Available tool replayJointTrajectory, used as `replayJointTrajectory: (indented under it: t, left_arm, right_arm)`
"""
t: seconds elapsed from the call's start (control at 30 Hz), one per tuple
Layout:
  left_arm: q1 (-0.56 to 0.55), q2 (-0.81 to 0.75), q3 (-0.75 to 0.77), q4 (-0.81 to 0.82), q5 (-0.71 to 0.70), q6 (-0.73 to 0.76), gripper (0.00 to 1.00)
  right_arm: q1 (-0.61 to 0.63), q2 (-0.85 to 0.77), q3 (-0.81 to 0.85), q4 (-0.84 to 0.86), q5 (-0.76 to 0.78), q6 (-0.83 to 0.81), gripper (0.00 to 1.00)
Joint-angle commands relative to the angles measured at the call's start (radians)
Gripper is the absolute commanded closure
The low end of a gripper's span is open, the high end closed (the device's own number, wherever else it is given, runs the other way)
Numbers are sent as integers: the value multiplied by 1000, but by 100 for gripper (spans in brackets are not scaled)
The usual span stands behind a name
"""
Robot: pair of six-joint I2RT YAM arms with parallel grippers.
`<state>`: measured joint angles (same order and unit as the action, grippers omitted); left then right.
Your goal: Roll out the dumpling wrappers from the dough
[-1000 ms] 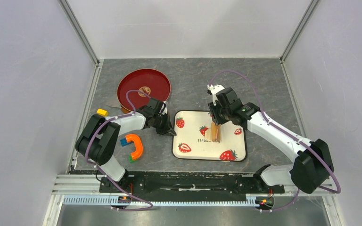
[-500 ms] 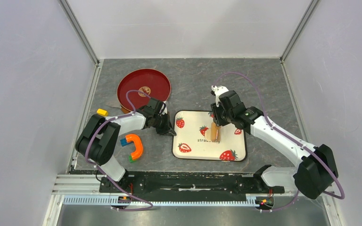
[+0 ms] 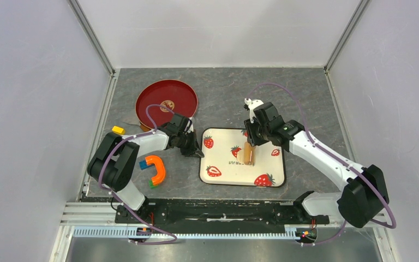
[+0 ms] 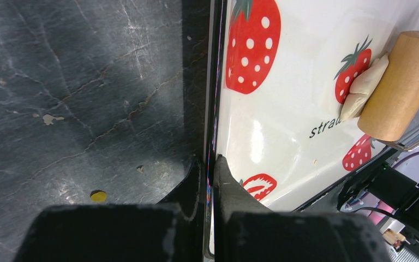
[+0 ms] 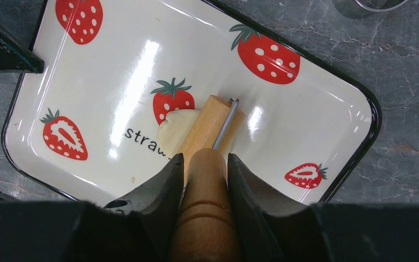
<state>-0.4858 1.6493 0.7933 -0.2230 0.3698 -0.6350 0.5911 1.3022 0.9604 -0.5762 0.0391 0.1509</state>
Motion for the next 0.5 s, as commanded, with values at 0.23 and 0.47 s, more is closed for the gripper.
replayJointTrajectory:
  t: [0.23,0.47]
  left_arm:
    - [-10,90,-52,-105,-183,57,98]
    - [-11,94,-51,-106,-182,57,98]
  right_arm:
    - [-66,61,-146,-189,-299,54,100]
    - [-70,15,-205,-133,-308,73,100]
